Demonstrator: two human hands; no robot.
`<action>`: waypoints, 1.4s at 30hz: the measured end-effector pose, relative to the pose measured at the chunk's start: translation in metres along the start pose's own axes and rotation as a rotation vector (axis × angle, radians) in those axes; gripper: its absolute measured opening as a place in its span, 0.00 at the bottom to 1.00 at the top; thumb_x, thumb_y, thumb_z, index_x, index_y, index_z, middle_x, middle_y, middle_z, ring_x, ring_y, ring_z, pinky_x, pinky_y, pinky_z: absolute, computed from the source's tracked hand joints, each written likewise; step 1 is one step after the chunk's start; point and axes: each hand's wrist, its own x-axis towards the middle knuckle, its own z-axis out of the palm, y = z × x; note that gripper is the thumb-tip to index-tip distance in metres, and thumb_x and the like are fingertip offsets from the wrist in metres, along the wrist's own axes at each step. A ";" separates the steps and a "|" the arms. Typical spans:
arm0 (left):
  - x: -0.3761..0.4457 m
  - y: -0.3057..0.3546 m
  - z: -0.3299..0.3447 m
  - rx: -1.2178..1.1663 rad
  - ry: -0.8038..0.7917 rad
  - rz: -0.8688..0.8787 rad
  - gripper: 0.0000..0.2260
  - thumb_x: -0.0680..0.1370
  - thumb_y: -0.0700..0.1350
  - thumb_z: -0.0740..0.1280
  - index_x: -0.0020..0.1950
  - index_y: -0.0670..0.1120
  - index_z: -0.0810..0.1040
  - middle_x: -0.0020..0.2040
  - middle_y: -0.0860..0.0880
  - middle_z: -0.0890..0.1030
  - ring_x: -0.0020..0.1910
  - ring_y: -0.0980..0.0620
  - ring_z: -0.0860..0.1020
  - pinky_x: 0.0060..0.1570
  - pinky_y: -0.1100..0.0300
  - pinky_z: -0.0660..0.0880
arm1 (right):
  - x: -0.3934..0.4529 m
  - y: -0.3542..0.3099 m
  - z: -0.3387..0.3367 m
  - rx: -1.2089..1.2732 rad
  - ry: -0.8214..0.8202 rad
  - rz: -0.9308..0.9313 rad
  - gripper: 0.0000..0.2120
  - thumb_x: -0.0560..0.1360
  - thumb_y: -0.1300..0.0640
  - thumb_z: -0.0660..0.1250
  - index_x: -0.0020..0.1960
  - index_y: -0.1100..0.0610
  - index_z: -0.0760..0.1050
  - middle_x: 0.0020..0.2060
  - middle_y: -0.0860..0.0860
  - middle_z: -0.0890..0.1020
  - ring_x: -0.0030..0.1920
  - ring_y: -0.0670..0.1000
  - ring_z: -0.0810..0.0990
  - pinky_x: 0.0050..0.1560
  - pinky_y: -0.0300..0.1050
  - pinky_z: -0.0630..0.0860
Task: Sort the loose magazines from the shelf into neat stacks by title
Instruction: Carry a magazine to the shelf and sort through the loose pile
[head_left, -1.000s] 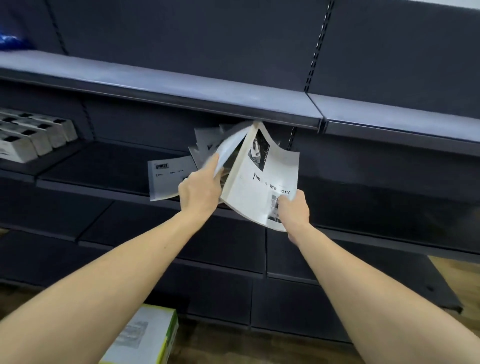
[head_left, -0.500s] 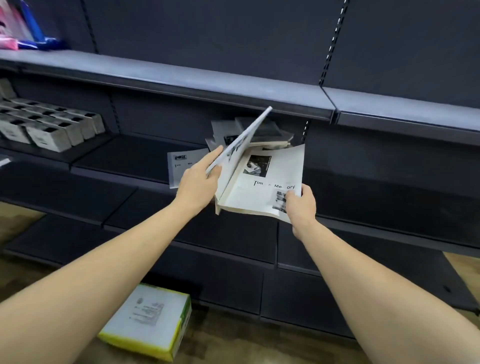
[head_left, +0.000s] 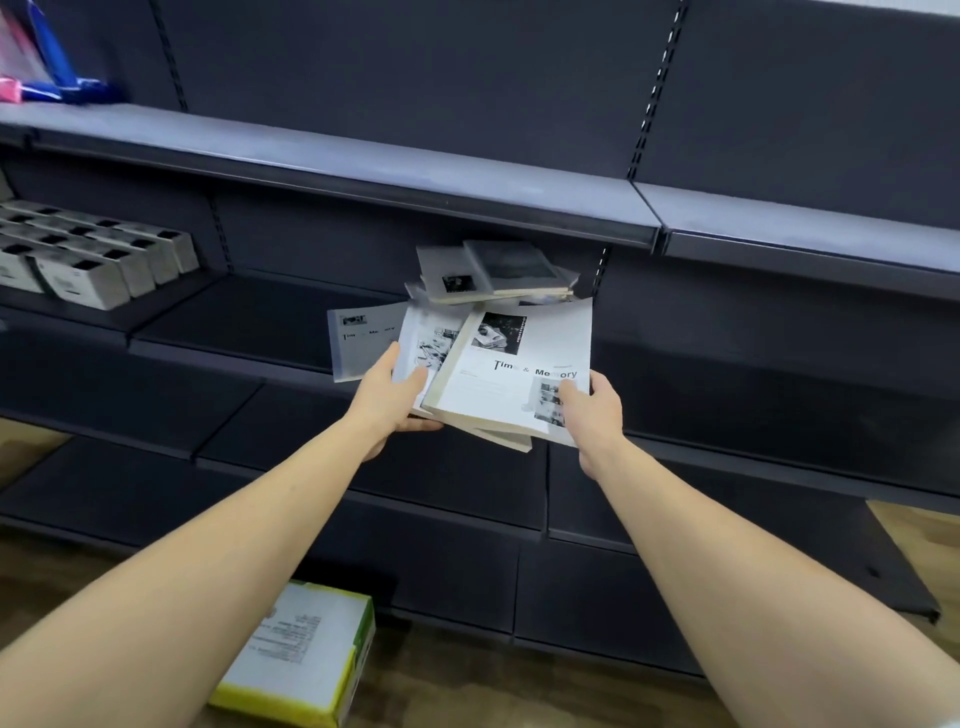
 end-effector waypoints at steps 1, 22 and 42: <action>0.002 0.002 0.000 -0.018 0.000 -0.020 0.19 0.82 0.46 0.64 0.73 0.48 0.67 0.65 0.49 0.77 0.49 0.48 0.84 0.41 0.47 0.82 | 0.002 0.000 -0.001 -0.006 -0.003 -0.003 0.15 0.80 0.60 0.61 0.65 0.53 0.73 0.50 0.45 0.81 0.46 0.43 0.81 0.38 0.37 0.74; 0.069 -0.016 -0.017 0.345 0.121 -0.164 0.22 0.79 0.56 0.58 0.61 0.40 0.73 0.46 0.49 0.77 0.42 0.49 0.76 0.39 0.56 0.71 | 0.034 0.009 0.058 -0.324 -0.183 0.224 0.12 0.78 0.53 0.63 0.53 0.61 0.78 0.46 0.53 0.83 0.40 0.54 0.81 0.38 0.42 0.74; 0.008 -0.017 0.066 0.615 0.124 0.185 0.23 0.82 0.48 0.53 0.76 0.65 0.56 0.55 0.50 0.79 0.40 0.45 0.77 0.36 0.54 0.75 | -0.013 0.014 -0.043 -0.340 -0.142 0.030 0.09 0.83 0.54 0.56 0.59 0.56 0.71 0.50 0.48 0.79 0.46 0.47 0.76 0.38 0.41 0.70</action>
